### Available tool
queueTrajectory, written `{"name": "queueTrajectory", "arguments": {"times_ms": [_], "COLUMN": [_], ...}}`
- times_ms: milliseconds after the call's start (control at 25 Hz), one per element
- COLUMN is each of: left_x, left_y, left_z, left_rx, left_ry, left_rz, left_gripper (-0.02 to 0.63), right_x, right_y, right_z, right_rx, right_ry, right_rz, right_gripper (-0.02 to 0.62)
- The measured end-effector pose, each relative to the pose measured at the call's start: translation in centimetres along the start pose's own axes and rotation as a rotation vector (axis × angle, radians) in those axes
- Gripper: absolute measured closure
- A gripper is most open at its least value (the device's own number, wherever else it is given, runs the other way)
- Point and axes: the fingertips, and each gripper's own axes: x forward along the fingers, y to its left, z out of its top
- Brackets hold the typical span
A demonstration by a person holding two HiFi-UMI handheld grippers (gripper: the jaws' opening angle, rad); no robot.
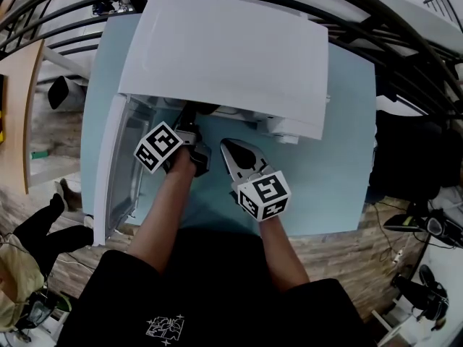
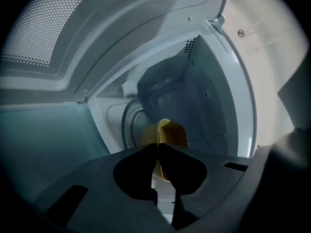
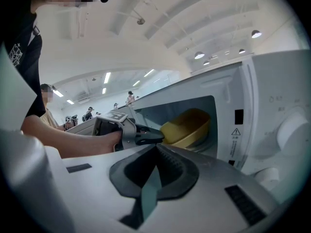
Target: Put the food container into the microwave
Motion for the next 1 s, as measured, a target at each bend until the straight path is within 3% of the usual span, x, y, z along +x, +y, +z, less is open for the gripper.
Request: {"name": "queueTrajectory", "arguments": {"times_ms": [400,1000], "left_x": [1.6,3.2], "left_y": [0.6,0.9], "left_z": [0.3,1.6], "left_rx": [-0.01,-0.104], "left_ry": [-0.004,-0.022], "left_rz": [-0.016,-0.058], "left_gripper": [0.574,0.573], "right_x": [0.5,0.8], "right_y": [-0.7,-1.0], "right_z": [-0.3,-0.1], "right_rx": [0.012,0.016], "right_ry": [-0.002,-0.004], "right_rz": [-0.028,-0.042], "right_gripper": [0.589,0.589]}}
